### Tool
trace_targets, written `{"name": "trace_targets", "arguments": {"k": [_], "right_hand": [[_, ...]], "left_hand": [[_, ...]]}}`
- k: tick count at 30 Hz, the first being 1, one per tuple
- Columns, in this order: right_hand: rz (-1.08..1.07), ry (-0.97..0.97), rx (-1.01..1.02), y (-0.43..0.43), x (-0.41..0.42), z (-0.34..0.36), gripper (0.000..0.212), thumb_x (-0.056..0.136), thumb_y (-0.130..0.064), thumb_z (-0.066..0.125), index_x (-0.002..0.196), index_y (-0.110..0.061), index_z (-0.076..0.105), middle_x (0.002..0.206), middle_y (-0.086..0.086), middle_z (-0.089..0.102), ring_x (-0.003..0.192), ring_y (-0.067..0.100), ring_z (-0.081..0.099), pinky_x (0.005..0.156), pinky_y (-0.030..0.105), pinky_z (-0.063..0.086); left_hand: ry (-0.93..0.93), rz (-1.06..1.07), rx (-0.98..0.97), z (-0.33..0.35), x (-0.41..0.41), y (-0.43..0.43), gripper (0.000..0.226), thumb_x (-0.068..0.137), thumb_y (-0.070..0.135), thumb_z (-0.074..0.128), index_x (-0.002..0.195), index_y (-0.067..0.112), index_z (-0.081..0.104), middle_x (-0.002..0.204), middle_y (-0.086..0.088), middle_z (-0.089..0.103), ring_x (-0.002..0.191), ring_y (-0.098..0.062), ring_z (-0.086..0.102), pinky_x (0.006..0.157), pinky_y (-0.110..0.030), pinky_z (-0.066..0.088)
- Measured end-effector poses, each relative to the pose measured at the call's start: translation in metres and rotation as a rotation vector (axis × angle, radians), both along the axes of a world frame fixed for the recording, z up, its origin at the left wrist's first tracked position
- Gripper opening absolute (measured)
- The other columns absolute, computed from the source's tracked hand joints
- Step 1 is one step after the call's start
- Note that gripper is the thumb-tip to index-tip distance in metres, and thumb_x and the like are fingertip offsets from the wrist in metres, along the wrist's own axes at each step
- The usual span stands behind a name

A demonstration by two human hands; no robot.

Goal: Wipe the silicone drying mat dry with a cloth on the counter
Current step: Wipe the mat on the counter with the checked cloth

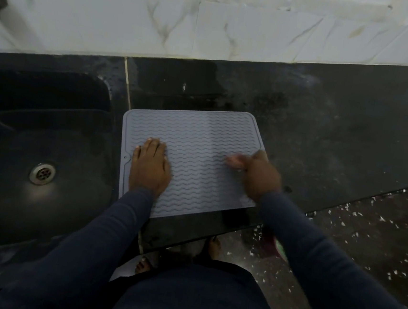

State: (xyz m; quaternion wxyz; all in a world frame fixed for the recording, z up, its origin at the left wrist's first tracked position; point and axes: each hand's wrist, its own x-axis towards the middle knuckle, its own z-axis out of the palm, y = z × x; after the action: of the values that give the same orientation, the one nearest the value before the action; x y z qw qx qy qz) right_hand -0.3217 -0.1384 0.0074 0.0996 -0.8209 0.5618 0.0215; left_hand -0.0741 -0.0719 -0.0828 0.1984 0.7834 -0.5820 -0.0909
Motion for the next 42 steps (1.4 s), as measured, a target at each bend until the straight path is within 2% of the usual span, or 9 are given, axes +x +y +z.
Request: {"name": "trace_targets", "arguments": {"k": [5, 7, 12, 17, 22, 29, 32, 38, 42], "right_hand": [[0.193, -0.103, 0.136, 0.078, 0.024, -0.02, 0.035, 0.095, -0.032, 0.051, 0.129, -0.038, 0.054, 0.119, -0.002, 0.045, 0.1, 0.021, 0.054, 0.078, 0.032, 0.044], [0.069, -0.072, 0.046, 0.067, -0.024, -0.019, 0.029, 0.093, -0.036, 0.056, 0.122, -0.041, 0.06, 0.108, -0.012, 0.044, 0.093, 0.013, 0.051, 0.075, 0.028, 0.04], [-0.276, 0.206, 0.048, 0.018, -0.097, -0.012, 0.033, 0.092, -0.04, 0.054, 0.124, -0.034, 0.061, 0.102, 0.003, 0.046, 0.091, 0.029, 0.06, 0.078, 0.037, 0.05], [0.009, 0.019, 0.102, 0.009, 0.0, 0.005, 0.045, 0.086, -0.064, 0.055, 0.078, -0.021, 0.067, 0.08, 0.002, 0.066, 0.073, 0.021, 0.066, 0.064, 0.032, 0.052], [0.215, -0.065, 0.097, 0.049, 0.107, -0.019, 0.037, 0.097, -0.034, 0.049, 0.133, -0.031, 0.052, 0.121, 0.008, 0.043, 0.1, 0.03, 0.056, 0.083, 0.04, 0.047], [0.005, 0.2, 0.005, -0.052, 0.0, -0.014, 0.048, 0.088, -0.066, 0.046, 0.117, -0.031, 0.062, 0.132, 0.009, 0.039, 0.108, 0.036, 0.056, 0.093, 0.044, 0.044], [-0.133, 0.202, 0.051, -0.076, 0.005, 0.0, 0.042, 0.092, -0.054, 0.05, 0.113, -0.02, 0.065, 0.132, 0.014, 0.042, 0.105, 0.039, 0.058, 0.092, 0.043, 0.046], [0.288, -0.05, 0.15, 0.004, 0.12, -0.018, 0.038, 0.096, -0.03, 0.05, 0.134, -0.032, 0.05, 0.133, 0.009, 0.039, 0.108, 0.031, 0.055, 0.091, 0.042, 0.048], [0.34, 0.0, 0.128, -0.027, 0.076, -0.015, 0.041, 0.096, -0.051, 0.047, 0.133, -0.033, 0.05, 0.135, 0.007, 0.042, 0.111, 0.032, 0.054, 0.095, 0.042, 0.045]], "left_hand": [[0.005, 0.004, -0.018, -0.001, 0.001, 0.0, 0.054, 0.09, 0.028, 0.031, 0.137, 0.006, 0.048, 0.146, -0.014, 0.044, 0.139, -0.028, 0.034, 0.116, -0.047, 0.017], [-0.003, 0.006, -0.022, -0.001, 0.001, 0.0, 0.054, 0.091, 0.028, 0.031, 0.137, 0.006, 0.049, 0.146, -0.014, 0.045, 0.139, -0.028, 0.035, 0.116, -0.046, 0.018], [-0.007, 0.0, -0.016, 0.001, 0.001, 0.0, 0.054, 0.092, 0.028, 0.03, 0.137, 0.007, 0.048, 0.146, -0.013, 0.044, 0.139, -0.027, 0.033, 0.117, -0.046, 0.017], [-0.002, -0.003, -0.009, 0.001, 0.0, 0.0, 0.05, 0.093, 0.027, 0.034, 0.138, 0.007, 0.048, 0.146, -0.012, 0.044, 0.14, -0.026, 0.033, 0.118, -0.046, 0.015], [0.015, -0.022, 0.014, 0.0, 0.003, 0.0, 0.047, 0.095, 0.024, 0.044, 0.14, 0.009, 0.044, 0.15, -0.012, 0.039, 0.142, -0.026, 0.028, 0.118, -0.045, 0.012], [0.056, 0.011, -0.033, -0.002, 0.002, 0.0, 0.051, 0.091, 0.024, 0.034, 0.136, 0.007, 0.05, 0.146, -0.014, 0.044, 0.139, -0.027, 0.034, 0.117, -0.044, 0.015], [0.062, 0.017, -0.057, 0.0, 0.001, 0.0, 0.05, 0.091, 0.024, 0.033, 0.135, 0.006, 0.051, 0.146, -0.014, 0.044, 0.139, -0.027, 0.034, 0.117, -0.044, 0.014], [0.096, 0.025, -0.017, 0.0, 0.003, -0.001, 0.057, 0.086, 0.023, 0.034, 0.138, 0.008, 0.049, 0.149, -0.012, 0.041, 0.141, -0.027, 0.03, 0.118, -0.042, 0.01], [0.09, 0.045, -0.023, -0.001, 0.003, 0.0, 0.054, 0.09, 0.025, 0.03, 0.137, 0.008, 0.05, 0.148, -0.011, 0.043, 0.14, -0.026, 0.033, 0.118, -0.041, 0.013]]}}
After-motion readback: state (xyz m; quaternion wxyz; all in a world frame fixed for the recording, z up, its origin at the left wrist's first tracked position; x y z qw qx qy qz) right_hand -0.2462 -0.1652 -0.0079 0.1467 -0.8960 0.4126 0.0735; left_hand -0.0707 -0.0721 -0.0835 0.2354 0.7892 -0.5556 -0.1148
